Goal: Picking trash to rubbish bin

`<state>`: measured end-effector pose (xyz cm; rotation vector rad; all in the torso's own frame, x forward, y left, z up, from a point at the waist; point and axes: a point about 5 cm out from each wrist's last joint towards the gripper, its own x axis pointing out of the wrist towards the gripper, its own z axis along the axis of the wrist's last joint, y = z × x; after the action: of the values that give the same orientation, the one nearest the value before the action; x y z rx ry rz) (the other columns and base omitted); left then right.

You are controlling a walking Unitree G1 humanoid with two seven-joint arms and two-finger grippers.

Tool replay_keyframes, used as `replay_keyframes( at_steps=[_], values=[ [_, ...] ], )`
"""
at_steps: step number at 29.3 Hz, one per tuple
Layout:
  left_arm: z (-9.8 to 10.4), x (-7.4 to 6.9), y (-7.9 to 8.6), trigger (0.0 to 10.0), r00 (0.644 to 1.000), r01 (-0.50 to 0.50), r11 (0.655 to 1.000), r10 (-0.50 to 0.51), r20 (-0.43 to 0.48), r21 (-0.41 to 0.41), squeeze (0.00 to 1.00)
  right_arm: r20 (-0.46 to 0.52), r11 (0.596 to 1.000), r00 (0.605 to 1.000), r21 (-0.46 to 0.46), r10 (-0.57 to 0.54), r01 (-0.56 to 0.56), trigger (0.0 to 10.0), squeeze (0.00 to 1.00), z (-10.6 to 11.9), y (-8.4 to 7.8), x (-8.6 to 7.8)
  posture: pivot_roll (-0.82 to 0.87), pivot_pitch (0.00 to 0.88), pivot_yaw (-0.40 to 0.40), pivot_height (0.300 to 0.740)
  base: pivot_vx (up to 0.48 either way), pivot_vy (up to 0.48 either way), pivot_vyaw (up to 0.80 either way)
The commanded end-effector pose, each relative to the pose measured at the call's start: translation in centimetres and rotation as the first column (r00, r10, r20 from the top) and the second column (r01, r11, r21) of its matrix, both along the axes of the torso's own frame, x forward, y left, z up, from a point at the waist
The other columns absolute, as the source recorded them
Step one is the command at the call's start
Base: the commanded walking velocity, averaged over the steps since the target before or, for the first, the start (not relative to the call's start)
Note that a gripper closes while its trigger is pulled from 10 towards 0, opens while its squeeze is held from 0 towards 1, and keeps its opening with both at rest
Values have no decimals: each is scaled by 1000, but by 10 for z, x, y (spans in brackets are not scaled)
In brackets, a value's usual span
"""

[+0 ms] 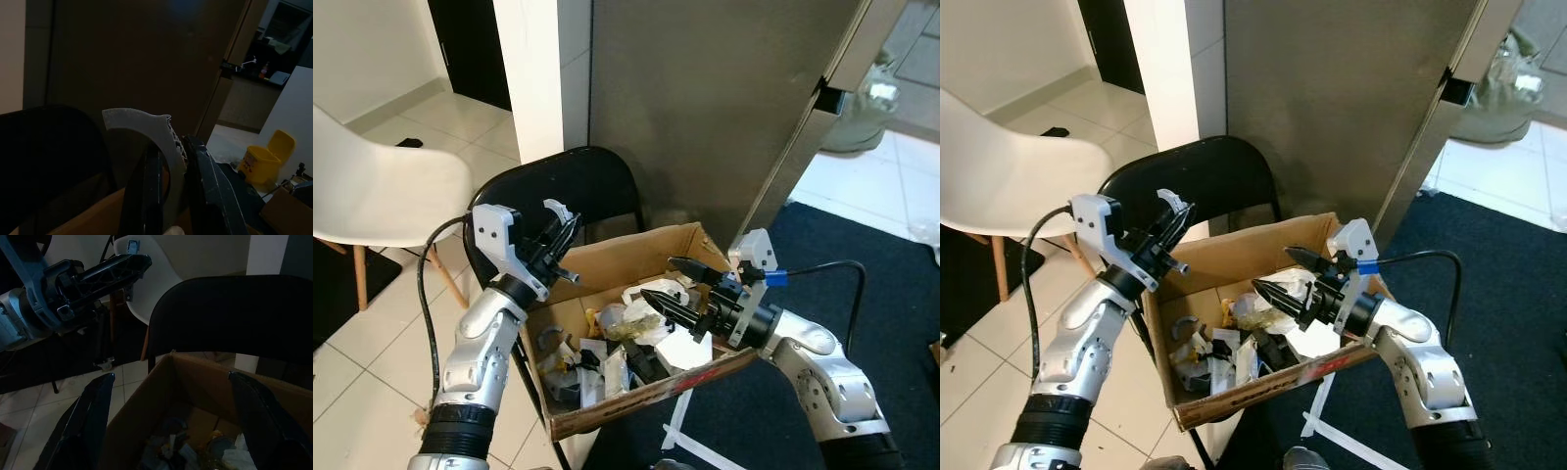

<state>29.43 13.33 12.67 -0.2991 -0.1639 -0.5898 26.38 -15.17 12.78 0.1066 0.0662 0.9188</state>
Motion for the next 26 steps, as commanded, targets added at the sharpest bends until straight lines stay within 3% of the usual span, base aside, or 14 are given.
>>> replay_keyframes(
  at_steps=[1,5,6,7,14,15,26],
  values=[
    [-3,-1,-2,10000,1000,14,1000,-14,-18,1,0,12,1000,1000,-7,-5,5,10000,0,1,-3,0,-12,0,-27,740,0,0,0],
    [-4,-1,-2,10000,1000,15,1000,-15,-20,-1,0,11,1000,1000,-6,-5,5,10000,0,1,-3,0,-12,0,-27,740,0,0,0],
    [-4,-1,-2,10000,1000,16,1000,-16,-23,-8,451,11,1000,1000,-6,-5,5,10000,0,1,-3,0,-12,0,-27,740,0,0,0],
    [-4,-1,-2,10000,999,18,1000,-19,-26,-15,1000,11,1000,1000,-6,-5,5,10000,0,1,-3,0,-12,0,-27,740,0,0,0],
    [-4,-2,0,10000,999,14,1000,-15,-32,-20,1000,10,1000,1000,-4,-6,6,10000,0,1,-3,0,-12,0,-23,740,0,0,0],
    [-4,-1,0,10000,999,15,1000,-15,-32,-19,0,10,1000,1000,-4,-6,6,10000,0,1,-3,0,-12,0,-23,740,0,0,0],
    [-3,-2,-1,10000,999,17,1000,-18,-29,-15,0,9,1000,1000,-3,-6,6,10000,0,1,-3,0,-12,0,-23,740,0,0,0]
  ],
)
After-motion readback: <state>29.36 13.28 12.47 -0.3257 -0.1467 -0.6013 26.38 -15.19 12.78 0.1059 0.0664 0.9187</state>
